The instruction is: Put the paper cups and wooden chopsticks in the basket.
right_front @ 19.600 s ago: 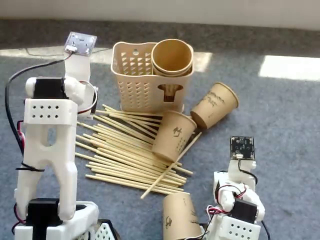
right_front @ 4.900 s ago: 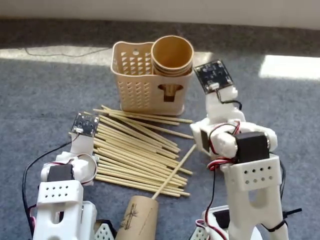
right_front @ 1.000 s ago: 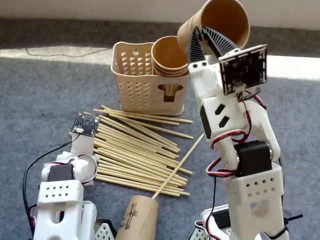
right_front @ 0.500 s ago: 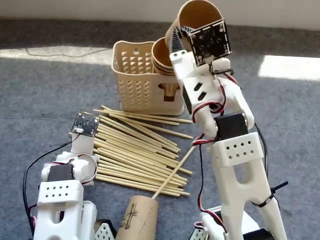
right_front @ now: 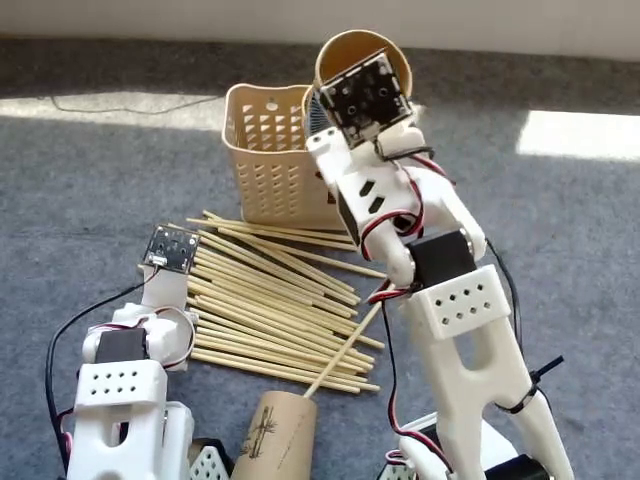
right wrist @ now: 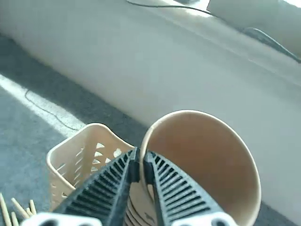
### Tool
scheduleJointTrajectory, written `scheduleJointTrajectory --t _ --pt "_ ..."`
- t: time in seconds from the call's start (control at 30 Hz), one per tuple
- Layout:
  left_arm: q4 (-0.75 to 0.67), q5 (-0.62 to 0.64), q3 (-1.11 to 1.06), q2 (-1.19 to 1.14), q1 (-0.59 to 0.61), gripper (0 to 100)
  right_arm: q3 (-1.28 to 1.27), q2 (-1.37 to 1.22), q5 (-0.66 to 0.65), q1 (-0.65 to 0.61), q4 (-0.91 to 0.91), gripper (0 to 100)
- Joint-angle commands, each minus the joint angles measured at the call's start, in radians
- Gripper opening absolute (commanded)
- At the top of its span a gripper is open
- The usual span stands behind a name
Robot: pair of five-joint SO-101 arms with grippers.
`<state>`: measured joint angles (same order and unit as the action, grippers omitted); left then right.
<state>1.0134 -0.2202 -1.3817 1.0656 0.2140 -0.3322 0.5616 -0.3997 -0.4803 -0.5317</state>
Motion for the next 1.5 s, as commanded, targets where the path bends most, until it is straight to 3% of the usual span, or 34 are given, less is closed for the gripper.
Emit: scheduleJointTrajectory --t 0.0,0.17,0.33,0.8,1.03,1.23,1.47 --pt "-0.012 -0.009 0.007 0.013 0.007 0 0.041 0.001 -0.080 -0.012 -0.007 0.6" --pt "-0.012 -0.009 0.007 0.013 0.007 0 0.041 -0.001 -0.080 0.004 -0.059 2.4" --pt "-0.012 -0.009 0.007 0.013 0.007 0 0.048 0.001 -0.078 0.005 -0.119 15.3" --pt "-0.015 -0.009 0.016 0.013 0.062 0 0.168 0.160 -0.077 -0.002 -0.484 15.6" --pt "-0.015 -0.009 0.018 0.013 0.065 0 0.163 0.265 -0.075 -0.120 -0.702 15.6" --pt "-0.018 -0.008 0.018 0.013 0.067 0 0.163 0.282 0.106 -0.245 -0.894 15.6" --pt "-0.081 -0.002 0.028 0.013 0.193 0 0.163 0.286 0.130 -0.409 -1.082 15.6"
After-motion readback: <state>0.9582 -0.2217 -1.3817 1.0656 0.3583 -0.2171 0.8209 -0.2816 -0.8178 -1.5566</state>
